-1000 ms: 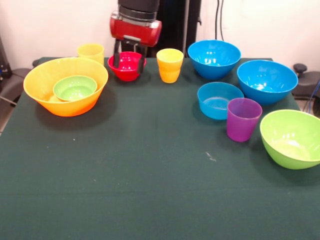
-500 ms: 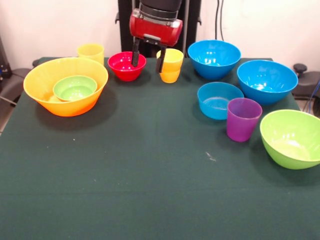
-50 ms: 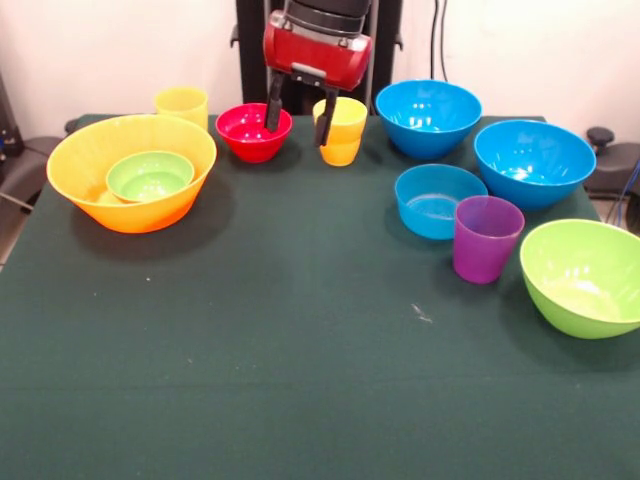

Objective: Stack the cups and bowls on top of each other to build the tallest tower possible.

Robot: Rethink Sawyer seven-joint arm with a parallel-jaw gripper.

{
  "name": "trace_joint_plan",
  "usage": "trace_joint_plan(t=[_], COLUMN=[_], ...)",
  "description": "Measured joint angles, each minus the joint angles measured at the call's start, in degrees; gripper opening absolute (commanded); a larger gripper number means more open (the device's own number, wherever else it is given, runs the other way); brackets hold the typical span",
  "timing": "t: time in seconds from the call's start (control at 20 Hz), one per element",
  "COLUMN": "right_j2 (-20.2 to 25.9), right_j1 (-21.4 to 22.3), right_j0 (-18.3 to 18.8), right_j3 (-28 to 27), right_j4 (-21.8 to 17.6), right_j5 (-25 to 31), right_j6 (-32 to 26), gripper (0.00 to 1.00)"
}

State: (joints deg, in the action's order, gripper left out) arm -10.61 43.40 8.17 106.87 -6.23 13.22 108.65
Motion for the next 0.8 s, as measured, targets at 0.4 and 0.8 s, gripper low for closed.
trace_joint_plan(t=[0.4,0.8], right_j2=[-2.0,-4.2], right_j1=[-0.1,-1.2], right_j0=[-2.8,-5.7], right_j3=[-1.4,-2.9], right_j4=[2.1,3.9], right_j5=[0.9,3.0], right_j6=[0.0,0.0], gripper=[1.0,1.0])
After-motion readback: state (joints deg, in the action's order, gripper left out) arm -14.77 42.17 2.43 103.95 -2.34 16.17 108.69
